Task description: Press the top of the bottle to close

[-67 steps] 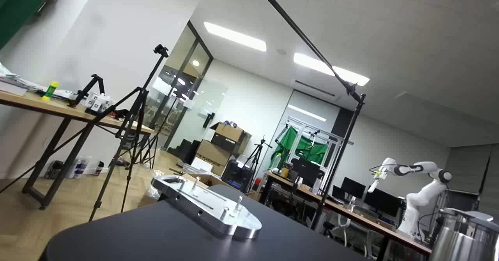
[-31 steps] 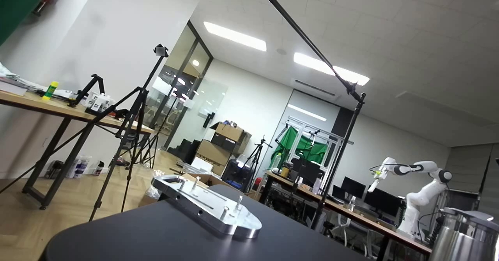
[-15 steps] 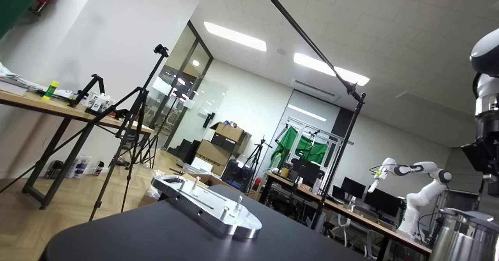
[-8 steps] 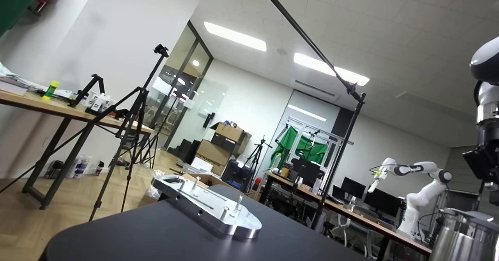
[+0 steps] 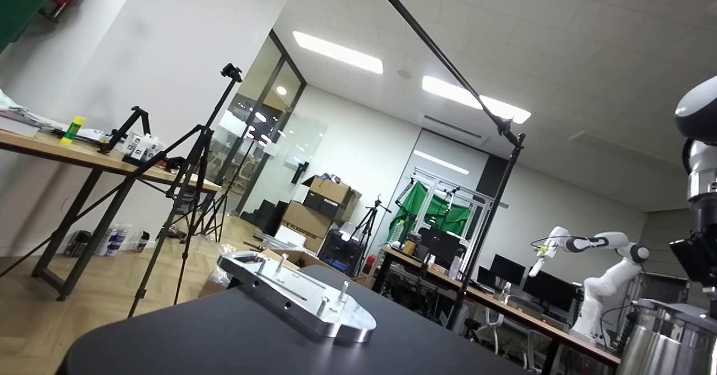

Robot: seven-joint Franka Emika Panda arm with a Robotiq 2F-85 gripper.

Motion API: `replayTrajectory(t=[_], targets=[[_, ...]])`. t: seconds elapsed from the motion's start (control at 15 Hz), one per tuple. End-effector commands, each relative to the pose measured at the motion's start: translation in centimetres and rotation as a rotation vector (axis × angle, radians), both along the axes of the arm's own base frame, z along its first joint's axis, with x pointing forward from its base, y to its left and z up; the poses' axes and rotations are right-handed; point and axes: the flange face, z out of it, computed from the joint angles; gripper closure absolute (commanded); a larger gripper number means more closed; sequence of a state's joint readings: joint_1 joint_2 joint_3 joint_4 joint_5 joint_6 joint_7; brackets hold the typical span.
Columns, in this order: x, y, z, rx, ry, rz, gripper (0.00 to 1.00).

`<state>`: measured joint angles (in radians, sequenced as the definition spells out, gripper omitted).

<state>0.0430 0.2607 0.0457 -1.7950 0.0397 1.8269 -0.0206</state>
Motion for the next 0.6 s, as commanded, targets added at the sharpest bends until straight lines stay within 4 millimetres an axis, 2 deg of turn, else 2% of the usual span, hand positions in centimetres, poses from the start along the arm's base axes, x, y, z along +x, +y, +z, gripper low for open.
replayTrajectory(t=[0.0, 0.2, 0.53], targets=[[0.8, -0.5, -0.9, 0.003, 0.002, 0.009, 1.00], [0.8, -0.3, -1.5, 0.003, 0.013, 0.007, 1.00], [-0.3, 0.7, 0.6, -0.066, 0.007, -0.007, 1.00]])
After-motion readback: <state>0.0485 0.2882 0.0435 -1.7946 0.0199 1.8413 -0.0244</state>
